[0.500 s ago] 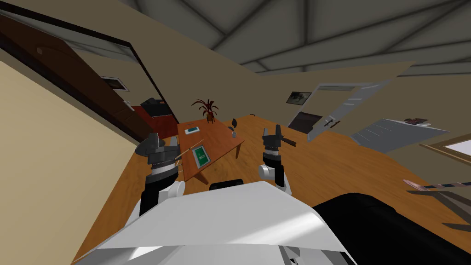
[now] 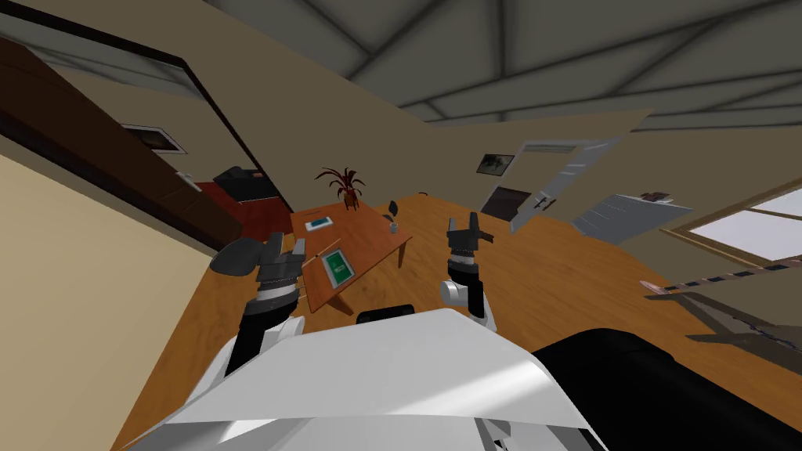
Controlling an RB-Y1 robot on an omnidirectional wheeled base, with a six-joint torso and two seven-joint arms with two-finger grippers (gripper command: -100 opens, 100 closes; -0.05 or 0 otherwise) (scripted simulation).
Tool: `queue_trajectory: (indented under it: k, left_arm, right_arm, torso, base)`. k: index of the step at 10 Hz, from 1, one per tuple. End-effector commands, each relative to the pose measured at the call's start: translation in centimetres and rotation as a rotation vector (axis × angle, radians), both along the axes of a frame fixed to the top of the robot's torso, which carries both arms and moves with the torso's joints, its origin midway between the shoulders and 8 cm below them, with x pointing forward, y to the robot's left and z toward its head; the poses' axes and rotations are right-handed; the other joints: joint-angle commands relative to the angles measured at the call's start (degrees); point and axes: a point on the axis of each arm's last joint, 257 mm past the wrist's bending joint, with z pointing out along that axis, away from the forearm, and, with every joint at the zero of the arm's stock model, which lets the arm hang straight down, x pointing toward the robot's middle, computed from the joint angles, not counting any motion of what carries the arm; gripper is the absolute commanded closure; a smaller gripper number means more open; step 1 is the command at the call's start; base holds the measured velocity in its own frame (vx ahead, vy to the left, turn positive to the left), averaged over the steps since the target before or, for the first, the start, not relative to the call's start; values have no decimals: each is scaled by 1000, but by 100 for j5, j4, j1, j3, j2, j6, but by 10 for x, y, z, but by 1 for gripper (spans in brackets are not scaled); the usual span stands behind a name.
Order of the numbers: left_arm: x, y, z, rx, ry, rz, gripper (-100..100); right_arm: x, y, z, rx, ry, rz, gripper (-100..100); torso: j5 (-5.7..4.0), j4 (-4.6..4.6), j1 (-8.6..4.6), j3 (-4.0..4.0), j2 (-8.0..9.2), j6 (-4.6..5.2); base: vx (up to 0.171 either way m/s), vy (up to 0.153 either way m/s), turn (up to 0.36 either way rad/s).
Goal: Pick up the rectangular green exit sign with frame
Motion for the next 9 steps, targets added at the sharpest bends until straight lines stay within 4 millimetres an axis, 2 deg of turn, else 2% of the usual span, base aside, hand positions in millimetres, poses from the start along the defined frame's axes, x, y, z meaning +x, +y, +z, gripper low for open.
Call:
queue_trajectory:
  k: [1, 4, 5, 7, 8, 9]
  left_arm:
    - [3, 8, -17, 40, 53, -13, -100]
    - [6, 25, -58, 127, 173, -34, -100]
    - [6, 26, -61, 123, 179, -37, -100]
    - [5, 43, -93, 177, 273, -46, -100]
    - [5, 44, -94, 172, 277, -46, -100]
    - [4, 55, -112, 194, 328, -50, -100]
  right_arm:
    - [0, 0, 0, 0, 0, 0, 0]
    - [0, 0, 0, 0, 0, 0, 0]
    - [0, 0, 0, 0, 0, 0, 0]
    - [0, 0, 0, 0, 0, 0, 0]
    - [0, 0, 0, 0, 0, 0, 0]
    - [0, 0, 0, 0, 0, 0, 0]
  torso:
    - [0, 0, 0, 0, 0, 0]
    - [1, 1, 7, 1, 1, -1]
    - [1, 1, 6, 1, 1, 1]
    - [0, -1, -1, -3, -6, -1]
    - [-1, -1, -2, -3, -6, 1]
    - [0, -1, 1, -5, -9, -4]
  base:
    - [-49, 30, -230]
    - [-49, 38, -262]
    - [-36, 25, -95]
    - [-35, 14, -258]
    - [-29, 25, -98]
    - [-22, 20, -159]
